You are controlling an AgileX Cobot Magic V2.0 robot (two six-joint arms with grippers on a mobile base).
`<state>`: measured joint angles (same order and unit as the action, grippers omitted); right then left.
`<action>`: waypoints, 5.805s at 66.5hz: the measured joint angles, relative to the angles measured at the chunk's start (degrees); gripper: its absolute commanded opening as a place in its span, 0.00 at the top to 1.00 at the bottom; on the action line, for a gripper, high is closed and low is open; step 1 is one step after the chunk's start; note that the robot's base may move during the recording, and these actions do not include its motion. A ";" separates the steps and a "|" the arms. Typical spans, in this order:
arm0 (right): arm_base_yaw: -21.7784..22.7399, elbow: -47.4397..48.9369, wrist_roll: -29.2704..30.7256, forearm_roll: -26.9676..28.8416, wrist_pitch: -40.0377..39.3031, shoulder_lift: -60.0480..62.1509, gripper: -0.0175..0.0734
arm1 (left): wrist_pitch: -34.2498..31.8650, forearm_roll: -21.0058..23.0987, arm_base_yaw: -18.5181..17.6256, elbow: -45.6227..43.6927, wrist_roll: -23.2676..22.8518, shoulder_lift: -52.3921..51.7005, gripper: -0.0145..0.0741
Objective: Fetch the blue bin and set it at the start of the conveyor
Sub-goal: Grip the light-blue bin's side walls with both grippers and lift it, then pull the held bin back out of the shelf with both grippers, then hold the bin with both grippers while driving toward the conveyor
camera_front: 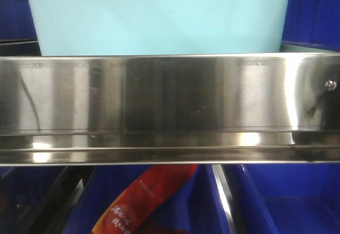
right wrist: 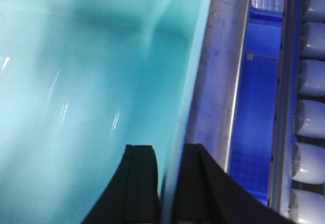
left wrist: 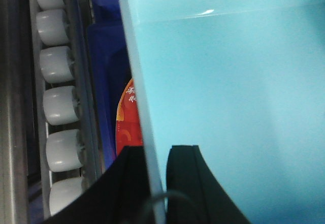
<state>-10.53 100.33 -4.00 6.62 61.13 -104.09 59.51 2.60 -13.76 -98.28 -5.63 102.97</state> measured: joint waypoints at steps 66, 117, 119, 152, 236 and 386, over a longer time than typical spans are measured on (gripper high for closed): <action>-0.51 0.00 -0.55 2.73 -1.12 22.98 0.97 | 1.42 2.25 -0.21 -0.24 -0.44 -24.48 0.96; -0.51 0.00 -0.55 2.41 -2.40 22.98 0.97 | -7.58 2.12 -0.21 -0.24 -0.22 -24.48 0.96; -0.51 0.00 -0.55 2.41 -2.40 22.98 0.97 | -8.21 2.12 -0.21 -0.24 -0.10 -24.48 0.96; -0.51 0.00 -0.55 2.52 -3.28 22.98 0.97 | -15.94 1.20 -0.21 -0.24 0.48 -24.38 0.96; -0.51 0.00 -0.66 2.98 -3.46 22.75 0.97 | -16.15 0.46 -0.21 -0.05 0.48 -24.28 0.96; -0.51 0.00 -0.66 2.87 -3.36 22.75 0.97 | -16.31 0.56 -0.21 -0.05 0.48 -24.10 0.96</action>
<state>-11.04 100.33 -4.67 9.49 57.77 -81.33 43.20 3.16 -13.98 -98.34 -5.16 78.87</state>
